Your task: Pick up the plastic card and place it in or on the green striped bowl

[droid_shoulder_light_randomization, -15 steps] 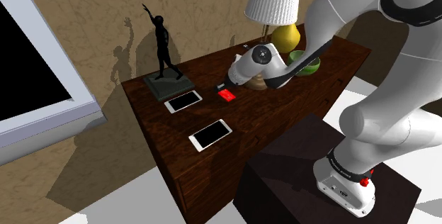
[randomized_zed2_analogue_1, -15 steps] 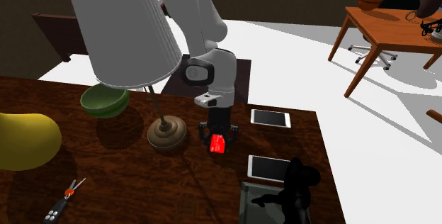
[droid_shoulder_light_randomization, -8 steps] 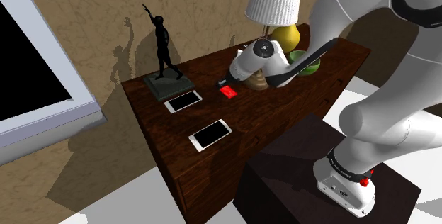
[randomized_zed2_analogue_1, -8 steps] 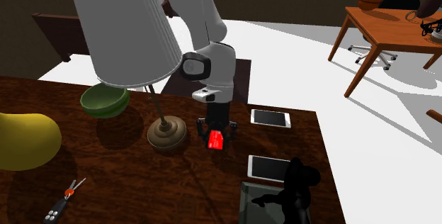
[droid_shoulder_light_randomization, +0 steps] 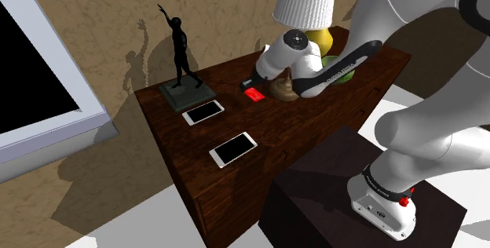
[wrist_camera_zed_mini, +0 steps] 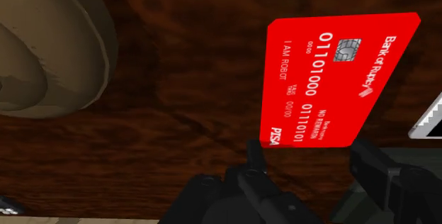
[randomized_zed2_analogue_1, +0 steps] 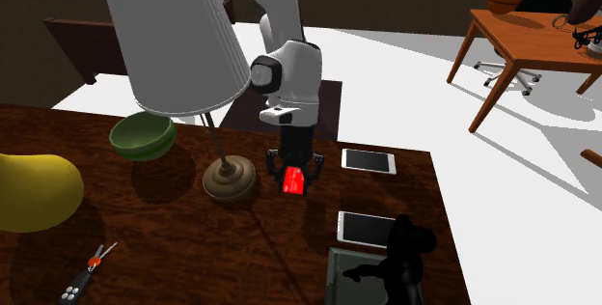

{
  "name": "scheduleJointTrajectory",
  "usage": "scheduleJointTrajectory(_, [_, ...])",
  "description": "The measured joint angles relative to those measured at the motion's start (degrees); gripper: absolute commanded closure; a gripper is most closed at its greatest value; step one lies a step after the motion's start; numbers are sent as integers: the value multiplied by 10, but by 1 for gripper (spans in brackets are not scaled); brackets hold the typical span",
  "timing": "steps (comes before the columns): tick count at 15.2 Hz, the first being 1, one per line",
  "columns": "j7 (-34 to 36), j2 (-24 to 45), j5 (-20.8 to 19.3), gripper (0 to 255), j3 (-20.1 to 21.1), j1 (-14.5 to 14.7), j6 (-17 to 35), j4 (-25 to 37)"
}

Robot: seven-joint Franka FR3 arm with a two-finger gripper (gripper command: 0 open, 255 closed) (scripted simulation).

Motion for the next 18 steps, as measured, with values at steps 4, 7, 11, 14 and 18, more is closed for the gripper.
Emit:
scheduleJointTrajectory(4, [-215, -74, 273, 255, -28, 55, 17, -30])
scheduleJointTrajectory(7, [-295, -95, 371, 255, -87, 127, 2, -31])
scheduleJointTrajectory(11, [-372, -124, 466, 255, -152, 204, -28, -25])
scheduleJointTrajectory(14, [-409, -143, 511, 255, -185, 240, -52, -19])
scheduleJointTrajectory(18, [-441, -163, 548, 255, -213, 270, -84, -6])
